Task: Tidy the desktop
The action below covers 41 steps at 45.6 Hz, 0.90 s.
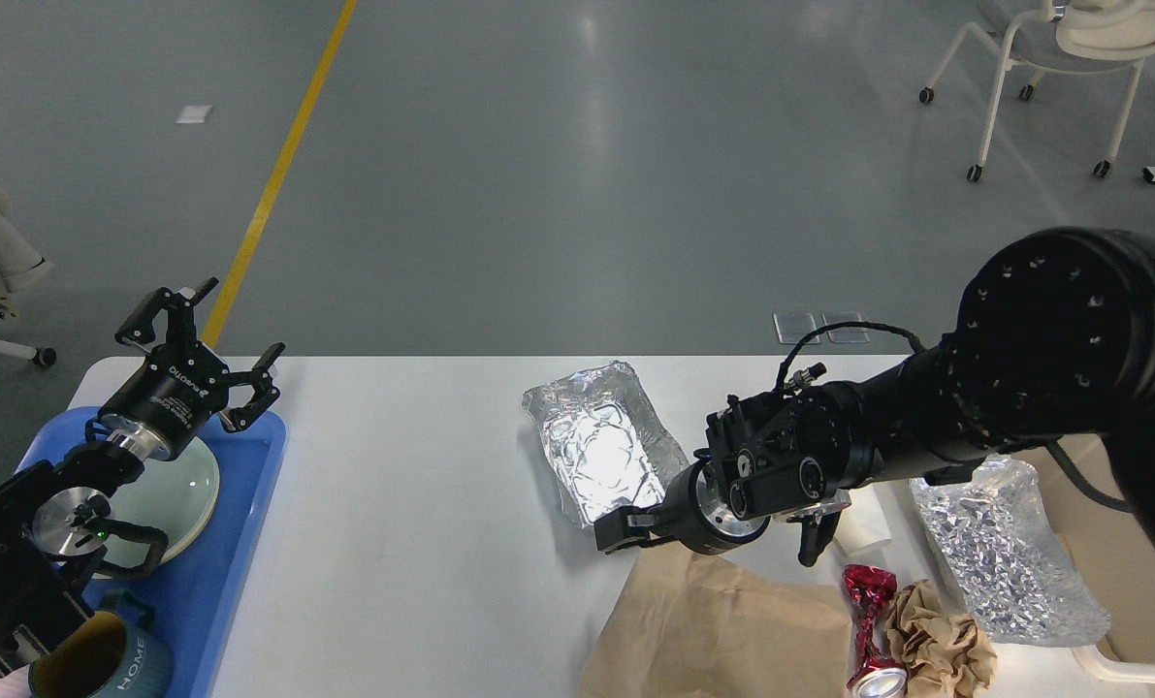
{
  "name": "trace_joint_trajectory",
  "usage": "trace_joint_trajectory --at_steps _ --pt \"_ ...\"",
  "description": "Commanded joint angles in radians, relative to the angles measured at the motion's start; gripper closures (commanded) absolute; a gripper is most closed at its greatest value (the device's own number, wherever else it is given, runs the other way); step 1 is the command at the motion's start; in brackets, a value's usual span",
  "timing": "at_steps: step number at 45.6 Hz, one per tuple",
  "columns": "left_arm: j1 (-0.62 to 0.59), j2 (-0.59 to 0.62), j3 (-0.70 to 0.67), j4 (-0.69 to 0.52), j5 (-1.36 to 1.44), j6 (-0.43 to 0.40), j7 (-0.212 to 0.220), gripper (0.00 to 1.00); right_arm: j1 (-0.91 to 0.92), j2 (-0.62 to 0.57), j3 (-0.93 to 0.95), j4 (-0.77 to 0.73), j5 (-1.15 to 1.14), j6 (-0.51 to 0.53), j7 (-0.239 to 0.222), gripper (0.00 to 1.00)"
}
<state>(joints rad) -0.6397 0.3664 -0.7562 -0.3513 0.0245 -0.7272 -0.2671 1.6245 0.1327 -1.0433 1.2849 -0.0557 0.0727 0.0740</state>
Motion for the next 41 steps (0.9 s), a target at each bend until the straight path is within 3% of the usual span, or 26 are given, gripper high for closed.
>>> trace_joint_trajectory --at_steps 1,21,25,29,32,33,36,37,41 --pt "0.0 0.0 0.0 0.0 0.0 0.0 0.0 0.0 -0.046 0.021 -0.024 -0.038 -0.001 -0.004 0.0 0.0" --pt "0.0 0.0 0.0 0.0 0.0 0.0 0.0 0.0 -0.143 0.073 -0.142 -0.111 -0.004 -0.1 0.003 0.0" --pt "0.0 0.0 0.0 0.0 0.0 0.0 0.0 0.0 -0.144 0.074 -0.152 -0.111 -0.006 -0.11 0.006 0.13" --pt "0.0 -0.001 0.0 0.0 0.0 0.0 0.0 0.0 -0.144 0.074 -0.159 -0.111 -0.009 -0.111 0.01 0.48" --pt "0.0 0.0 0.0 0.0 0.0 0.0 0.0 0.0 -0.144 0.074 -0.159 -0.11 -0.009 -0.111 0.01 0.54" --pt "0.0 0.0 0.0 0.0 0.0 0.0 0.0 0.0 -0.144 0.074 -0.161 -0.11 -0.009 -0.111 0.01 0.6" --pt "0.0 0.0 0.0 0.0 0.0 0.0 0.0 0.0 -0.144 0.074 -0.161 -0.107 -0.009 -0.106 0.009 0.94" --pt "0.0 -0.001 0.0 0.0 0.0 0.0 0.0 0.0 -0.144 0.074 -0.161 -0.105 -0.009 -0.105 0.007 0.99" --pt "0.0 -0.001 0.0 0.0 0.0 0.0 0.0 0.0 -0.143 0.073 -0.161 -0.099 -0.007 -0.094 0.004 1.0"
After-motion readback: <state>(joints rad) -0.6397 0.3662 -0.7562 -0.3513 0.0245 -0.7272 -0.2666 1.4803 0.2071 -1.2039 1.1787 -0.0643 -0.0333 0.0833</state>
